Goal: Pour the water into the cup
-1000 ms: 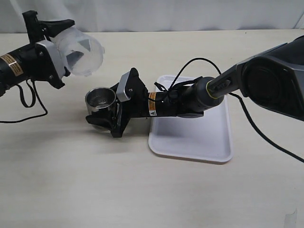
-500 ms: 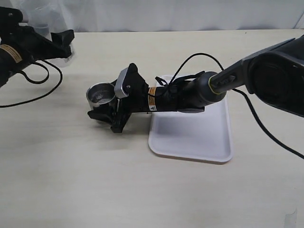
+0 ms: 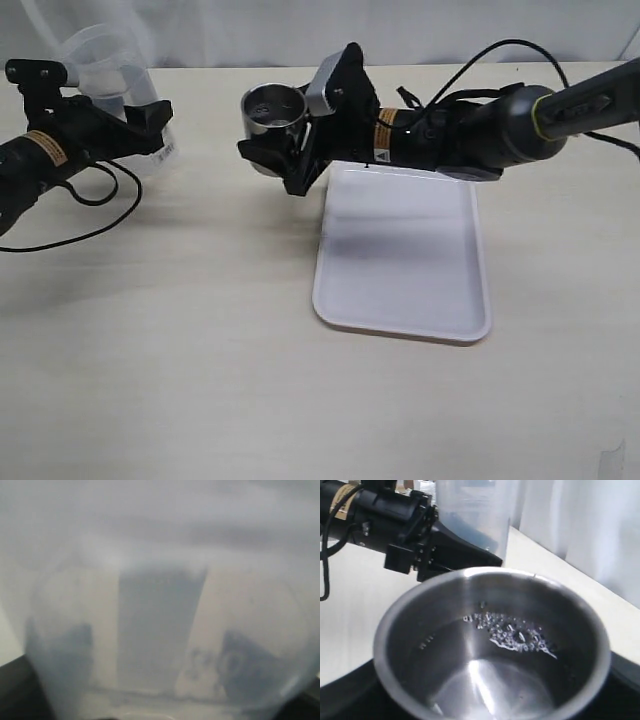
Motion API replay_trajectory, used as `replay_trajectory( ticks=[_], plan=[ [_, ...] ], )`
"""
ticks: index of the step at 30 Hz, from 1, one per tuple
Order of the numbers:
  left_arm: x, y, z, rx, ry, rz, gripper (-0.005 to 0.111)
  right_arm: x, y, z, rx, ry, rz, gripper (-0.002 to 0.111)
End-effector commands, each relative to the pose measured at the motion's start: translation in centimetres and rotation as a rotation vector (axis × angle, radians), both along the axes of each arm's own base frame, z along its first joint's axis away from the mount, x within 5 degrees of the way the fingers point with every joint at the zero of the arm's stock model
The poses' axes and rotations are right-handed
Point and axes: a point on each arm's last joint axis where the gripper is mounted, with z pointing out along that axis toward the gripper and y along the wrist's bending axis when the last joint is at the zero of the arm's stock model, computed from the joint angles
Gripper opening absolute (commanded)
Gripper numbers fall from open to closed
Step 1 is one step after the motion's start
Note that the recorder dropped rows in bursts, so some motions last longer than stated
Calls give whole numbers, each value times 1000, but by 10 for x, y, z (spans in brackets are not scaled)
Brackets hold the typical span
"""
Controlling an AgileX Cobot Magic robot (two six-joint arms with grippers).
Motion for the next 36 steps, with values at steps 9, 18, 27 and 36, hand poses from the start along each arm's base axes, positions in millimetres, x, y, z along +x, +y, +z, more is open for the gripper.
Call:
replay_trajectory(
  ticks=[9,18,27,36],
  plan=[
    [6,-10,10,26,-81,-106,0,5,-74,-5,22,48,-147,4],
    [24,-24,17,97,-72,-147,0,5,-96,-8,47,59,-180,4],
    [69,-28,-3,81,-83,-82,0,5,-96,-8,47,59,-180,4],
    [82,-28,-31,97,-30,-63,3,5,-96,-8,38,44,-177,4]
  ],
)
